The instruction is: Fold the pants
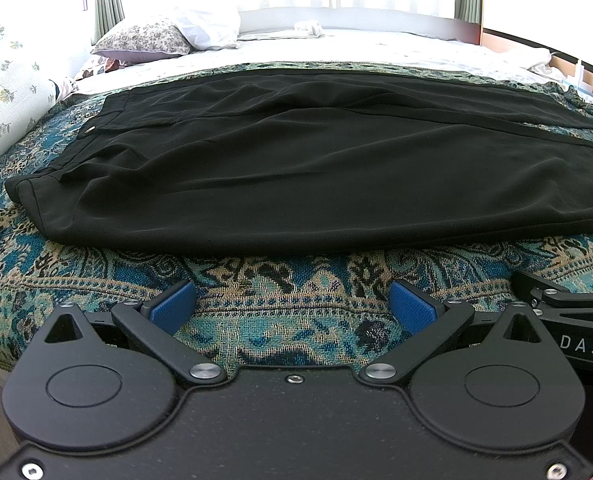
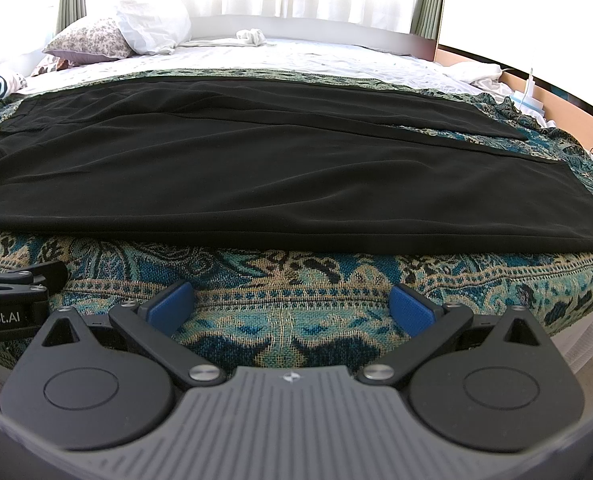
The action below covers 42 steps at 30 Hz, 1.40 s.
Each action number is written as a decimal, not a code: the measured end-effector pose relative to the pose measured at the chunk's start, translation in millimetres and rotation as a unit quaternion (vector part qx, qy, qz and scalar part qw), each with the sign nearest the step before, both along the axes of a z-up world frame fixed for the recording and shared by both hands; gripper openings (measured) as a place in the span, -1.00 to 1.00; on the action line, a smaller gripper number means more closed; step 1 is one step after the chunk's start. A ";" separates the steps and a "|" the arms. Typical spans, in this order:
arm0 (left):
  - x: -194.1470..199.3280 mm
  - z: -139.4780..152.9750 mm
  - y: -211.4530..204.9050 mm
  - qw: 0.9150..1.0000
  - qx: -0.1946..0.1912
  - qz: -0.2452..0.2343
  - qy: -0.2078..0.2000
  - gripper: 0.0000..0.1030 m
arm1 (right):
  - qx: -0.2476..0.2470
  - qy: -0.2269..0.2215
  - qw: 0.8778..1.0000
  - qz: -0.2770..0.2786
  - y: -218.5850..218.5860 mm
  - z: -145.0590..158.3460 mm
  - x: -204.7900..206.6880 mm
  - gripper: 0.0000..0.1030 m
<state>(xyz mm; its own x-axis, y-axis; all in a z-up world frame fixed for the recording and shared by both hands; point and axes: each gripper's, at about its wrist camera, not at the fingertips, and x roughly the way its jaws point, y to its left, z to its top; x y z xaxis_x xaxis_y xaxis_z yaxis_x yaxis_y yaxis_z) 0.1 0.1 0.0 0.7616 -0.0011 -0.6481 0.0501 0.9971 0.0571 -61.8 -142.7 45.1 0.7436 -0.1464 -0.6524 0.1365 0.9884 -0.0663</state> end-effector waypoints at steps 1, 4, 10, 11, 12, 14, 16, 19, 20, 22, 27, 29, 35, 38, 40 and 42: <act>0.0 0.0 0.0 1.000 0.000 0.000 0.000 1.00 | 0.000 0.000 1.000 0.000 0.0 0.0 0.0 1.00; 0.0 0.0 0.0 1.000 0.000 0.000 0.000 1.00 | 0.000 0.000 1.000 0.000 0.1 0.0 -0.1 1.00; 0.0 0.0 0.0 1.000 0.000 0.000 0.000 1.00 | 0.000 0.000 1.000 0.000 0.2 0.2 -0.3 1.00; 0.0 0.0 0.0 1.000 0.000 0.000 0.000 1.00 | 0.000 0.000 1.000 0.000 0.2 0.2 -0.3 1.00; 0.0 0.0 0.0 1.000 0.000 0.000 0.000 1.00 | 0.000 0.000 1.000 0.000 0.2 0.2 -0.4 1.00; 0.0 0.0 0.0 1.000 0.000 0.000 0.000 1.00 | 0.000 0.000 1.000 0.000 0.2 0.2 -0.4 1.00; 0.0 0.0 0.0 1.000 0.000 0.000 0.000 1.00 | 0.000 0.000 1.000 0.000 0.2 0.3 -0.5 1.00; -0.1 0.0 0.0 1.000 0.000 0.000 0.000 1.00 | 0.000 0.000 1.000 0.000 0.2 0.3 -0.6 1.00; 0.0 0.0 0.0 1.000 0.000 0.000 0.000 1.00 | -0.001 0.000 1.000 0.000 0.1 0.3 -0.7 1.00; 0.0 0.0 0.0 1.000 0.000 0.000 0.000 1.00 | 0.000 0.000 1.000 0.000 0.0 0.3 -0.8 1.00; -0.2 0.3 -0.5 1.000 0.004 -0.001 -0.001 1.00 | 0.000 0.000 1.000 0.000 -0.5 0.2 -1.0 1.00; 0.1 1.2 -0.2 1.000 0.005 -0.001 0.001 1.00 | 0.005 0.001 1.000 -0.004 -1.1 0.7 -0.4 1.00; 15.2 14.5 4.4 0.999 -0.008 -0.016 0.034 1.00 | 0.001 0.010 1.000 -0.009 -0.7 5.2 1.6 1.00; 20.2 30.0 14.9 0.999 -0.018 -0.021 0.041 0.99 | 0.025 0.039 0.999 -0.005 -7.8 19.6 11.5 1.00; 18.9 49.2 21.3 0.999 -0.020 -0.032 0.023 0.99 | 0.058 0.044 0.997 0.003 -18.7 31.5 12.1 1.00; 23.4 68.1 28.3 0.999 -0.014 -0.046 0.000 0.99 | 0.074 0.033 0.997 0.017 -29.7 46.8 11.1 1.00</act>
